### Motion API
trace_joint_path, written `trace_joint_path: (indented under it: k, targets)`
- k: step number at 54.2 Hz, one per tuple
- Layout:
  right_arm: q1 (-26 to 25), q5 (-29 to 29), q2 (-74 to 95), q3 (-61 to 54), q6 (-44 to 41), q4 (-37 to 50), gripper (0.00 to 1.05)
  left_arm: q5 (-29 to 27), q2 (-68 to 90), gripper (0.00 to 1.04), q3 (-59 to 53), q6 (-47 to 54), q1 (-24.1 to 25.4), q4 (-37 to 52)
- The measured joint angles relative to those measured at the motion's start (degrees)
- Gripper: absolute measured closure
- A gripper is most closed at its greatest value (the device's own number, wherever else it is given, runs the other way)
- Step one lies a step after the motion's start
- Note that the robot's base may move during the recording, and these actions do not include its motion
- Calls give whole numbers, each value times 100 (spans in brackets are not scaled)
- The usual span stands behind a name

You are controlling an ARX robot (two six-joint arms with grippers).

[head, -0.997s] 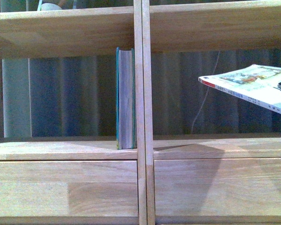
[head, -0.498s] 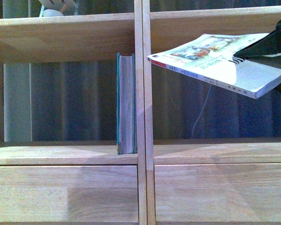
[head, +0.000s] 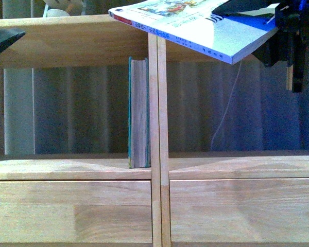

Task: Organize books on shelf

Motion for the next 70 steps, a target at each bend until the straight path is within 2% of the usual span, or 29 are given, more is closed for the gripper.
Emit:
trace_joint_path:
  k: [6,17,29,39,48,51,56,58,67,70]
  targets:
    - [72,2,144,7,11,39,88,-225,111,7,87,-92,-796,46]
    - [302,-74,155,9,96,186,88,-595,391,7,190,155,-1696,-118]
    - [658,-184,-76,-22,472,330,88,-868,527,7,289,466,-2044,-140]
    - [933,-236,-365,-199,710,455,88,-931,529,8,361,627,-2140,-138]
    - [1185,-238,-428,-323,734,463,88,-977,529,30,391,671,-2212,-129]
    - [1294,-184,-426,-365,734,448,88,-1008,529,42,391,673,-2262,-70]
    - [1335,-142,-424,-372,708,437,88,-1014,527,55,393,638,-2306,-7]
    - [1344,-122,-411,-378,684,437,88,-1014,525,63,391,588,-2339,61]
    - [1344,-79,-376,-433,599,479,88,-1014,505,78,389,402,-2409,155]
    - [1346,-81,-369,-439,566,503,81,-1016,505,82,382,459,-2409,186]
